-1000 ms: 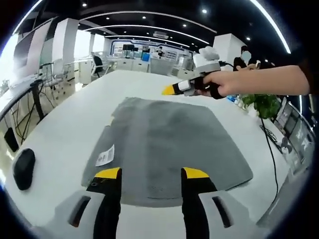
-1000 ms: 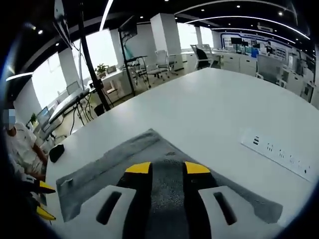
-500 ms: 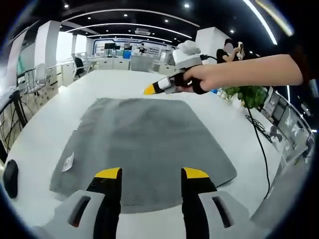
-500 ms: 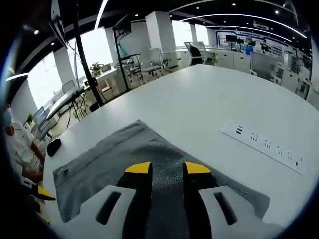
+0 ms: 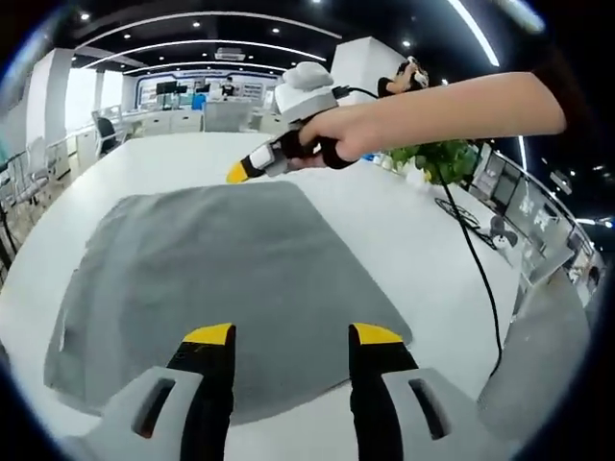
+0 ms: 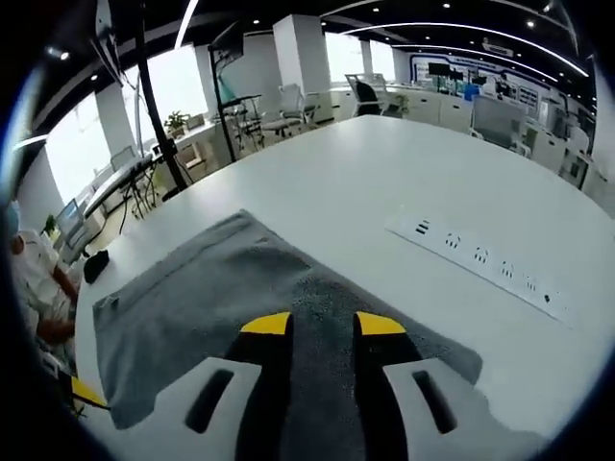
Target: Fold the towel on the table until its edges align and the towel forms a compact rectangular stack.
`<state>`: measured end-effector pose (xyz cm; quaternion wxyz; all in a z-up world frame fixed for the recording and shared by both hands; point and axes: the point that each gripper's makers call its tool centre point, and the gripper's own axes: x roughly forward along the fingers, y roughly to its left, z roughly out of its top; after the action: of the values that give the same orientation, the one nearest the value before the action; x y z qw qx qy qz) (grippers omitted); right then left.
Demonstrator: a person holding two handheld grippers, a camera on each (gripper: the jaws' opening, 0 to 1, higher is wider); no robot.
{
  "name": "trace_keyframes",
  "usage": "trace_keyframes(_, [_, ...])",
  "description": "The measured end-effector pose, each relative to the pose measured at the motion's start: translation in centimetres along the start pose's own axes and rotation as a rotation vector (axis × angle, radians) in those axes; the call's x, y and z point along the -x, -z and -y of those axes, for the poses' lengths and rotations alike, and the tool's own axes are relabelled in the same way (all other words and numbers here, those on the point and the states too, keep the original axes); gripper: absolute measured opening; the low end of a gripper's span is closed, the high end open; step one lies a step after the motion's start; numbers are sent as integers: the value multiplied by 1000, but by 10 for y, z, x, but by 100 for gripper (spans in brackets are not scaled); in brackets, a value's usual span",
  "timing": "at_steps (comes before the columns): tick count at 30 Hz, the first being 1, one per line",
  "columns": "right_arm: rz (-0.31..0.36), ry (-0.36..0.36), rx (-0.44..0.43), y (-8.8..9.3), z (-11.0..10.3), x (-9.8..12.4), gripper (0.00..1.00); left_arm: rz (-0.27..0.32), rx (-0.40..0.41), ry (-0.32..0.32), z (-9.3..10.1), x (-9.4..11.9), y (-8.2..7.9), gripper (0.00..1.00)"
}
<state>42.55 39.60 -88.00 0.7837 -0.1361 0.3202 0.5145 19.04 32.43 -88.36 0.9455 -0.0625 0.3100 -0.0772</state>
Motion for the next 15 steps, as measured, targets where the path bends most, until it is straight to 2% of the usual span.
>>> trace_keyframes(8, [-5, 25, -17, 9, 24, 14, 23, -12, -17, 39, 29, -8, -5, 48])
trace_keyframes(15, [-9, 42, -40, 21, 38, 25, 23, -49, -30, 85, 60, -16, 2, 46])
